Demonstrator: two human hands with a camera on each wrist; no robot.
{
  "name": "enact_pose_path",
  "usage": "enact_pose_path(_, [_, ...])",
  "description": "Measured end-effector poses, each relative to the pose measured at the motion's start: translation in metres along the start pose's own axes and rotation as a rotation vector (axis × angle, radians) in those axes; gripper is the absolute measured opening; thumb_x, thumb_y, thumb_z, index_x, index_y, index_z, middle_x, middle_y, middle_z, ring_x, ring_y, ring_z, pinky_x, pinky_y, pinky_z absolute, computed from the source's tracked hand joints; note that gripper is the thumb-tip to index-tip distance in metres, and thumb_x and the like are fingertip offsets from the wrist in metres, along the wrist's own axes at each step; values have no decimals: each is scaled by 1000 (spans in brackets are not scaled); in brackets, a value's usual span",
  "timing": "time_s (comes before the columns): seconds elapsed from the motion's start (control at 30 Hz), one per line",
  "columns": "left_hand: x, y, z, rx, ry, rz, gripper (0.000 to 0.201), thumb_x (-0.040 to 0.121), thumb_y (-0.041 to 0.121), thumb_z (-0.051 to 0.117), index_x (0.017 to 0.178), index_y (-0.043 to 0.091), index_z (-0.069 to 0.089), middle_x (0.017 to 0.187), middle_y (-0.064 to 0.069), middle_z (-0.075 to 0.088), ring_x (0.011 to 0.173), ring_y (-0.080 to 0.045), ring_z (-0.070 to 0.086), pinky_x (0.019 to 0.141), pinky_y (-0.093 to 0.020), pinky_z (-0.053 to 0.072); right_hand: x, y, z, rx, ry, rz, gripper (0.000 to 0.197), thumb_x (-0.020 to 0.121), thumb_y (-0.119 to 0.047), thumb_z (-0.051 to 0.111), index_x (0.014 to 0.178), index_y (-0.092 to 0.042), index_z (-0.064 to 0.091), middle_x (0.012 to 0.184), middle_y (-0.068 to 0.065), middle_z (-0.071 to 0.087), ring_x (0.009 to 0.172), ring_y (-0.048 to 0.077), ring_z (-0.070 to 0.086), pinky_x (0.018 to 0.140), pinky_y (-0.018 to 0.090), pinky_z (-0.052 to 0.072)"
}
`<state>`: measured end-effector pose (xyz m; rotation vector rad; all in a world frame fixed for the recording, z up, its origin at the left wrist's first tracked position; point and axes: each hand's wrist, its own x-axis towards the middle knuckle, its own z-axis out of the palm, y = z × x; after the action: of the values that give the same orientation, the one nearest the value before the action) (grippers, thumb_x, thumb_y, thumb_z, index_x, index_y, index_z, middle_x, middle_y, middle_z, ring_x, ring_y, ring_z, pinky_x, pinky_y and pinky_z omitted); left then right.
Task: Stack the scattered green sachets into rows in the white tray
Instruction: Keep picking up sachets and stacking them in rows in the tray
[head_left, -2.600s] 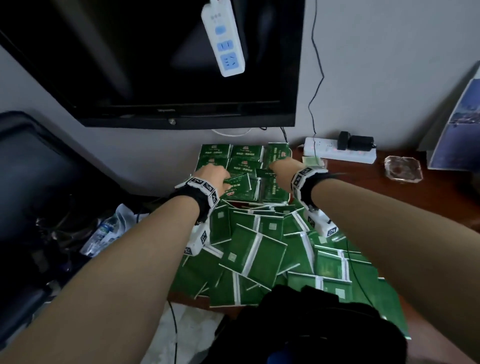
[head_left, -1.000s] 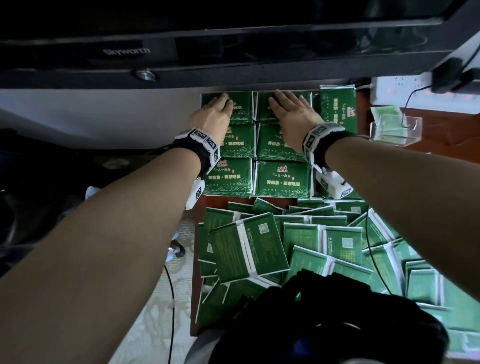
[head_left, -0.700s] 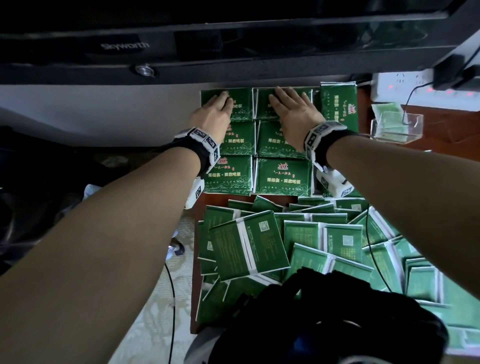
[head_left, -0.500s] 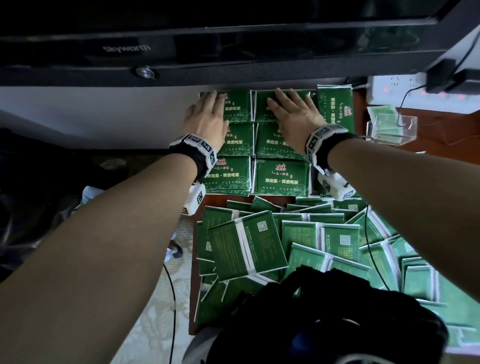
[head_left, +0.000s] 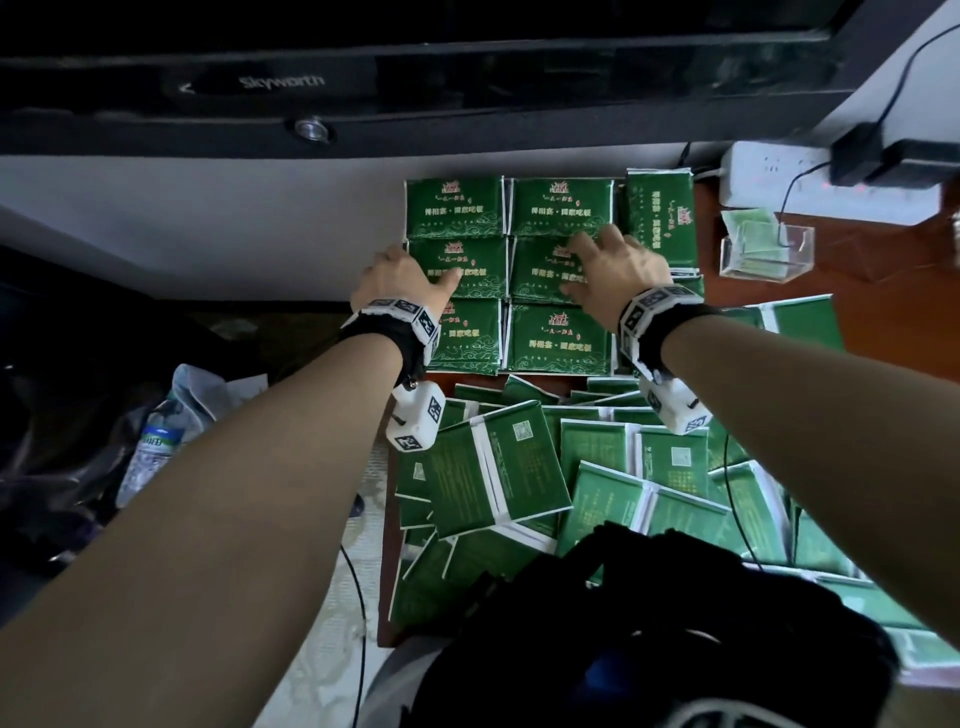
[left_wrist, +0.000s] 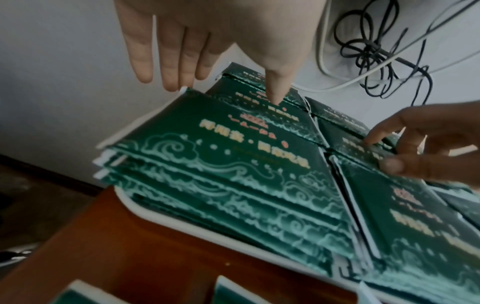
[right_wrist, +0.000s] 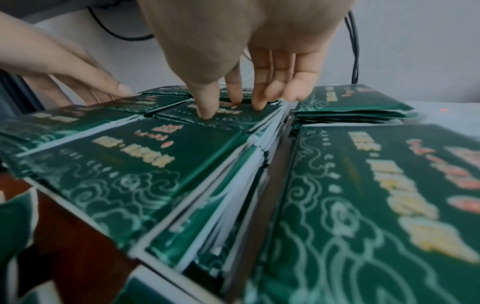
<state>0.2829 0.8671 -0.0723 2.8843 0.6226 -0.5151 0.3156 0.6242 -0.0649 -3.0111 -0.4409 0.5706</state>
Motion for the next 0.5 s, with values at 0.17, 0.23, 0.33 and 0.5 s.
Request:
enact_pose_path(0.17, [12, -2, 3, 19, -51, -28, 81, 80, 80, 47, 109, 6, 55, 106, -13, 56, 91, -34, 61, 75, -44, 56, 4, -4, -4, -32, -49, -18, 52, 93, -45, 58, 139, -27, 39, 127, 12, 44, 109, 31, 55, 73, 41, 57])
enact_pose_path(0.23, [16, -2, 2, 10, -62, -29, 79, 79, 78, 50, 110, 6, 56, 110, -13, 56, 95, -34, 60, 79, -47, 56, 5, -3, -5, -55, -61, -33, 53, 94, -44, 59, 140, -28, 40, 127, 13, 44, 110, 31, 54, 73, 41, 58])
enact_pose_path(0.33, [18, 0, -1, 9, -75, -31, 77, 80, 74, 55, 116, 5, 55, 116, -14, 53, 102, -35, 59, 84, -48, 54, 6, -3, -7, -86, -71, -50, 53, 95, -41, 58, 143, -29, 38, 125, 14, 44, 111, 32, 53, 74, 42, 58])
enact_pose_path(0.5, [17, 3, -4, 18, -98, -16, 71, 83, 70, 57, 113, 6, 56, 117, -13, 52, 102, -35, 58, 86, -47, 53, 5, -2, -7, -94, -64, -68, 53, 96, -36, 58, 145, -30, 38, 121, 13, 43, 112, 33, 50, 75, 44, 58])
